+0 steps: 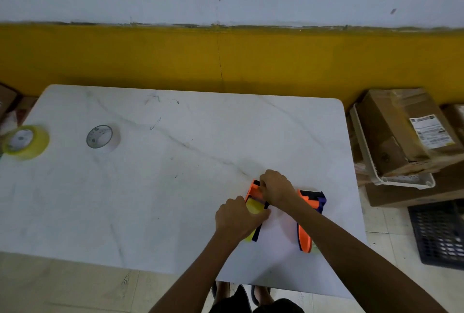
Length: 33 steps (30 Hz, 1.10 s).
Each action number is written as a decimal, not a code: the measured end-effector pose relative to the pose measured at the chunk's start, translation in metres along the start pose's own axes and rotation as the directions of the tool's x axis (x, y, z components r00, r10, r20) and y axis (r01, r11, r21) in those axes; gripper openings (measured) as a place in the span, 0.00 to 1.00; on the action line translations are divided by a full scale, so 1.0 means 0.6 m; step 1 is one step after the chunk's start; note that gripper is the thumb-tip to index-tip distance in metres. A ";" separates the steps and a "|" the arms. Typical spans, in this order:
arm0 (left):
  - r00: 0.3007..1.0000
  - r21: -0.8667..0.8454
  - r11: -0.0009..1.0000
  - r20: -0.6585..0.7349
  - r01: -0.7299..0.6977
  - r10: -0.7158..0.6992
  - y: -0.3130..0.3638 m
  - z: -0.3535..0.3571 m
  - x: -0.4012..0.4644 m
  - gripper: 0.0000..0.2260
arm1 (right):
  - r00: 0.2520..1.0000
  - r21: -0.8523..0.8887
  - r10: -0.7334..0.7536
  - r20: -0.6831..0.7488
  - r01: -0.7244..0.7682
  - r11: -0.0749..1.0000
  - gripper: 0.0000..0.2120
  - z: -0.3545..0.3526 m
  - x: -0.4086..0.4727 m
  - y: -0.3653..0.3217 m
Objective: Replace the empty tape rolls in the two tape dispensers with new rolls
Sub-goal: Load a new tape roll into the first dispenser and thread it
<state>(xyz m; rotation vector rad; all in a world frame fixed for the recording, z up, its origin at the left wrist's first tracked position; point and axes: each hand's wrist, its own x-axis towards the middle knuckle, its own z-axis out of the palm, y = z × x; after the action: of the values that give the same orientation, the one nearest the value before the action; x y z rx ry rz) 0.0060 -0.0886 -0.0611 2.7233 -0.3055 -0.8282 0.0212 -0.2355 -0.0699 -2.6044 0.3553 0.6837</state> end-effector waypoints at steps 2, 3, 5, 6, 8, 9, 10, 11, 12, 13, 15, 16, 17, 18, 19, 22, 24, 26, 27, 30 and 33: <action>1.000 0.036 0.999 0.020 -0.024 0.023 0.001 -0.007 0.003 0.33 | 1.000 -0.105 -0.028 -0.008 0.027 0.994 0.08 0.002 0.003 -0.003; 0.999 0.051 0.998 0.028 -0.032 0.031 0.000 -0.011 0.006 0.33 | 0.998 -0.141 -0.055 -0.022 0.052 0.989 0.04 0.005 0.004 -0.005; 0.998 0.078 0.996 0.041 -0.051 0.048 -0.003 -0.021 0.009 0.32 | 0.996 -0.160 -0.068 -0.060 0.058 0.985 0.09 0.013 0.007 -0.003; 0.997 0.094 0.994 0.058 -0.059 0.054 -0.005 -0.025 0.009 0.33 | 0.993 -0.149 -0.057 -0.100 0.041 0.988 0.09 0.013 0.008 0.003; 0.993 0.141 0.988 0.110 -0.066 0.051 -0.016 -0.025 0.003 0.34 | 0.984 -0.120 -0.023 -0.178 0.001 0.993 0.08 0.005 0.014 0.023; 0.990 0.158 0.985 0.136 -0.065 0.043 -0.022 -0.023 -0.002 0.35 | 0.977 -0.099 -0.002 -0.212 -0.019 0.995 0.08 0.000 0.022 0.039; 0.987 0.167 0.984 0.153 -0.066 0.041 -0.027 -0.020 -0.007 0.34 | 0.971 -0.083 0.023 -0.237 -0.043 0.996 0.07 -0.006 0.028 0.052; 0.986 0.173 0.982 0.161 -0.075 0.047 -0.031 -0.020 -0.010 0.34 | 0.963 -0.080 0.033 -0.266 -0.056 0.995 0.06 -0.009 0.036 0.065; 0.985 0.182 0.979 0.164 -0.089 0.060 -0.035 -0.019 -0.011 0.33 | 0.957 -0.076 0.045 -0.287 -0.070 0.995 0.06 -0.011 0.041 0.074; 0.983 0.190 0.976 0.167 -0.107 0.076 -0.037 -0.019 -0.010 0.31 | 0.951 -0.071 0.058 -0.302 -0.083 0.994 0.05 -0.011 0.047 0.081; 0.979 0.210 0.969 0.180 -0.132 0.094 -0.041 -0.023 -0.008 0.30 | 0.945 -0.051 0.094 -0.312 -0.116 0.992 0.05 -0.013 0.055 0.087; 0.978 0.217 0.967 0.188 -0.132 0.091 -0.043 -0.027 -0.008 0.31 | 0.945 -0.044 0.109 -0.309 -0.129 0.991 0.06 -0.016 0.057 0.089; 0.978 0.220 0.967 0.190 -0.127 0.086 -0.045 -0.030 -0.009 0.31 | 0.944 -0.042 0.120 -0.307 -0.139 0.989 0.06 -0.019 0.060 0.091; 0.980 0.213 0.970 0.182 -0.116 0.078 -0.048 -0.031 -0.007 0.31 | 0.946 -0.045 0.130 -0.298 -0.150 0.988 0.07 -0.022 0.061 0.092; 0.983 0.196 0.975 0.168 -0.102 0.069 -0.049 -0.034 -0.006 0.28 | 0.948 -0.049 0.135 -0.290 -0.155 0.987 0.07 -0.024 0.061 0.094; 0.987 0.133 0.987 0.139 -0.093 0.075 -0.052 -0.044 -0.004 0.19 | 0.948 -0.052 0.162 -0.273 -0.182 0.982 0.08 -0.026 0.056 0.100; 0.989 0.087 0.991 0.120 -0.098 0.088 -0.060 -0.049 -0.003 0.17 | 0.946 -0.043 0.179 -0.269 -0.198 0.979 0.08 -0.031 0.052 0.104; 0.991 0.094 0.989 0.088 -0.111 0.103 -0.072 -0.057 -0.003 0.20 | 0.942 -0.029 0.183 -0.282 -0.199 0.980 0.08 -0.045 0.048 0.106; 0.990 0.103 0.987 0.079 -0.122 0.114 -0.079 -0.059 -0.004 0.21 | 0.938 -0.028 0.176 -0.297 -0.193 0.981 0.08 -0.054 0.048 0.106; 0.984 0.103 0.979 0.067 -0.174 0.168 -0.090 -0.071 -0.001 0.22 | 0.927 -0.012 0.164 -0.337 -0.178 0.984 0.07 -0.076 0.049 0.103; 0.974 0.069 0.972 0.033 -0.224 0.222 -0.092 -0.089 0.000 0.20 | 0.925 0.077 0.210 -0.317 -0.196 0.978 0.04 -0.083 0.051 0.099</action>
<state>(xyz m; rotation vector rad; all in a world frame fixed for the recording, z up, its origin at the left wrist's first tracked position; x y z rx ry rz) 0.0431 -0.0260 -0.0363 2.6799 -0.6455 -0.8020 0.0470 -0.3149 -0.0663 -2.6588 0.7408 0.3017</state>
